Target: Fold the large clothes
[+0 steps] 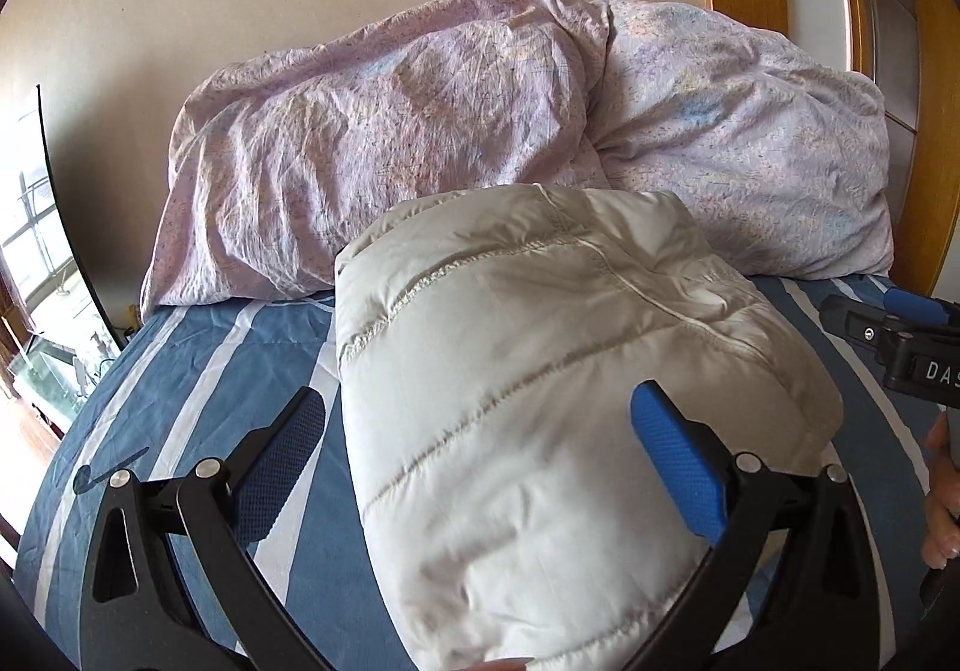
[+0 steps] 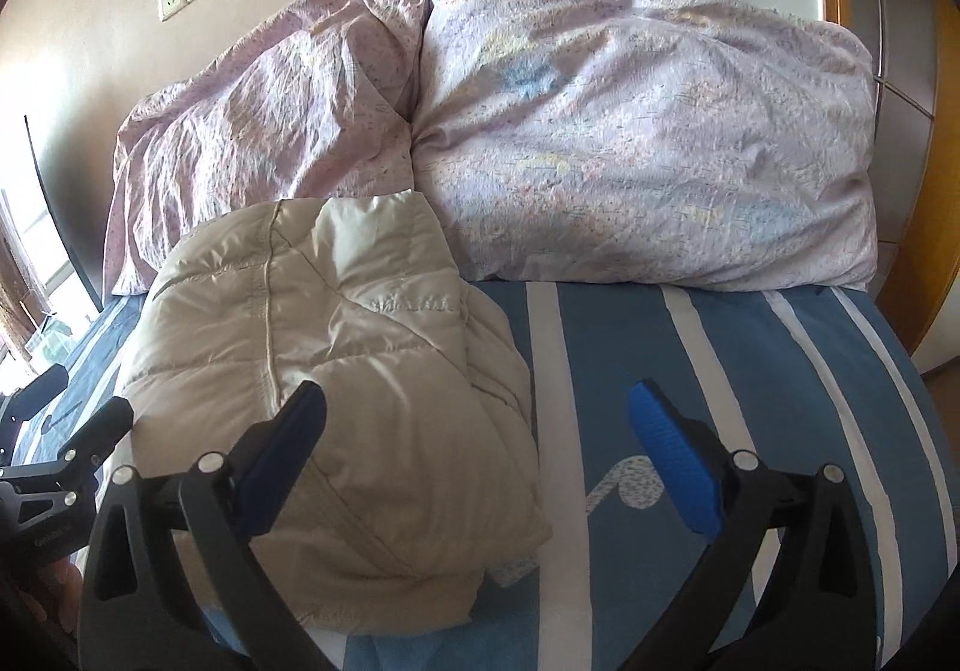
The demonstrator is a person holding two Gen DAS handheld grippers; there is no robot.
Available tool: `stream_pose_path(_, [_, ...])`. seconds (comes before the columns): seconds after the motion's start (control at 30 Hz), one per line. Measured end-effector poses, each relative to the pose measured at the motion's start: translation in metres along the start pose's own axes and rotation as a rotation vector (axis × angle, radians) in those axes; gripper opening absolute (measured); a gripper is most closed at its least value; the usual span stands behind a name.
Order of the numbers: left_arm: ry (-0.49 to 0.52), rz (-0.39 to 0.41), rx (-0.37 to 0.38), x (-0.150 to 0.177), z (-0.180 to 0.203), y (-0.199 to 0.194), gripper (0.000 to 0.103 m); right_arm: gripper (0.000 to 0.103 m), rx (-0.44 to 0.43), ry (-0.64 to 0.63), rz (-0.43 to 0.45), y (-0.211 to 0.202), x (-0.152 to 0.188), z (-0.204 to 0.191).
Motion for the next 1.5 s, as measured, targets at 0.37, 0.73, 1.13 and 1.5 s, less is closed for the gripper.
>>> stream_pose_path(0.37, [0.037,-0.040,-0.009,0.033,0.013,-0.086,0.102,0.101,-0.035,-0.055,0.015,-0.097,0.035,0.004])
stream_pose_path(0.73, [-0.047,-0.067,-0.013,0.056,0.004,-0.158,0.102,0.101,-0.082,-0.154,-0.012,-0.170,0.079,-0.015])
stream_pose_path(1.13, [-0.057,-0.100,0.020,0.068,0.019,-0.186,0.102,0.101,-0.077,-0.094,-0.046,-0.198,0.102,-0.010])
stream_pose_path(1.5, [-0.042,-0.100,0.025,0.069,0.025,-0.196,0.102,0.101,-0.062,-0.079,-0.041,-0.215,0.107,-0.008])
Point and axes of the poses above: each gripper's, at about its wrist camera, not at the fingertips, and y roughly the way its jaws point, z to its right, x to its underside, the point moved 3 cm from there along y, roughly the way its jaws point, and after that the axes turned 10 degrees about z, right-handed, at the moved point
